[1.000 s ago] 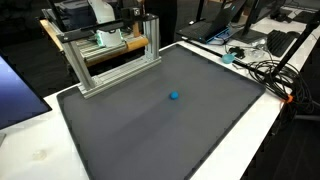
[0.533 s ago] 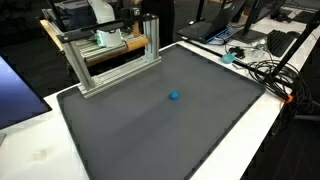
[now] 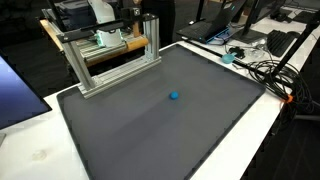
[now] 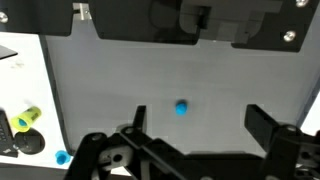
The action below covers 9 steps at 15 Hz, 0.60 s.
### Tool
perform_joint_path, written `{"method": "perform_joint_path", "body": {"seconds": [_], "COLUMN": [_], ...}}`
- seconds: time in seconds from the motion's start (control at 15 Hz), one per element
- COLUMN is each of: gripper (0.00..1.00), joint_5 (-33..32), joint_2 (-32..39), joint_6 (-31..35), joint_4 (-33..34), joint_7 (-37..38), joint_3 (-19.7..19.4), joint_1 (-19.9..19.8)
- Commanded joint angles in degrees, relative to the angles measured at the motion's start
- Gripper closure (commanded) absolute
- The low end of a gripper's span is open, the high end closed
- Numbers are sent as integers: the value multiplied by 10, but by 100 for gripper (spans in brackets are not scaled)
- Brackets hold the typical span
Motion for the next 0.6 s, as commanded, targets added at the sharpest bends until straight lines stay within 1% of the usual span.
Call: {"method": "perform_joint_path", "body": {"seconds": [0.0, 0.33, 0.4, 0.53], "gripper": [0, 0, 0, 0], "joint_5": [-8, -28, -13, -16], "joint_2": [-23, -46, -16, -24], "joint_6": [26, 75, 52, 62], "joint_4": [-50, -117, -80, -99], "joint_7": [35, 69, 56, 59], "joint_3": [21, 38, 31, 32], "joint_1": [10, 4, 11, 10]}}
